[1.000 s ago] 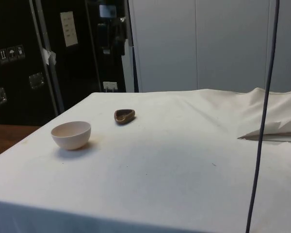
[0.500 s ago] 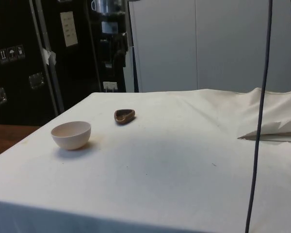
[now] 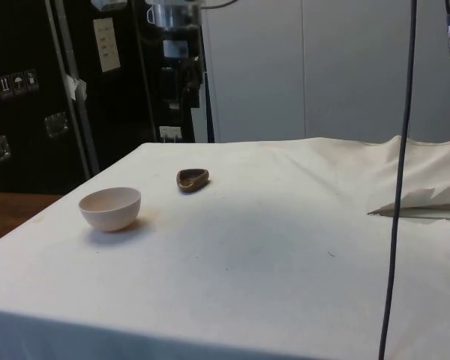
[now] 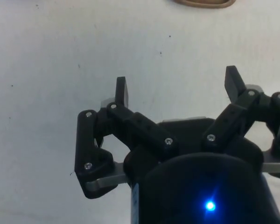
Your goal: Pour the coffee beans from the cup into the bowl.
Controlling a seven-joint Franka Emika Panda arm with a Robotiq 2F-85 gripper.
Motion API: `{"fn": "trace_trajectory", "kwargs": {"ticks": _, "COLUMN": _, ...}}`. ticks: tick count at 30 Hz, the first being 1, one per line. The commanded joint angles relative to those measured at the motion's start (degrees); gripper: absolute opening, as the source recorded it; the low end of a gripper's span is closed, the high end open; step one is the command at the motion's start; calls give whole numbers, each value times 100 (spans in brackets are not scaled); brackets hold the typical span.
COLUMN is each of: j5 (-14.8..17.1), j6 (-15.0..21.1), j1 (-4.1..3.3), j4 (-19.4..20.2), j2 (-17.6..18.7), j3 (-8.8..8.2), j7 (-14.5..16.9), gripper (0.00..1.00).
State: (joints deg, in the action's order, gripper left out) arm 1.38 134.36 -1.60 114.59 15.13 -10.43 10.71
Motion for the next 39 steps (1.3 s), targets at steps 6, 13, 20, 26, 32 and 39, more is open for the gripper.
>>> {"fn": "trace_trajectory", "kwargs": {"ticks": 6, "j5": 120, "j6": 34, "j1": 46, "j4": -11, "j2": 11, "j3": -63, "j7": 327, "gripper": 100}}
{"fn": "trace_trajectory", "kwargs": {"ticks": 13, "j5": 281, "j6": 23, "j1": 46, "j4": -17, "j2": 63, "j3": -132, "j7": 676, "gripper": 100}}
{"fn": "trace_trajectory", "kwargs": {"ticks": 20, "j5": 395, "j6": 23, "j1": 52, "j4": -132, "j2": 229, "j3": -223, "j7": 985, "gripper": 100}}
{"fn": "trace_trajectory", "kwargs": {"ticks": 26, "j5": 487, "j6": -6, "j1": 69, "j4": -390, "j2": 493, "j3": -304, "j7": 1203, "gripper": 100}}
{"fn": "trace_trajectory", "kwargs": {"ticks": 32, "j5": 539, "j6": -46, "j1": 34, "j4": -705, "j2": 779, "j3": -435, "j7": 1301, "gripper": 100}}
{"fn": "trace_trajectory", "kwargs": {"ticks": 39, "j5": 779, "j6": -138, "j1": 138, "j4": -1112, "j2": 1203, "j3": -481, "j7": 1541, "gripper": 100}}
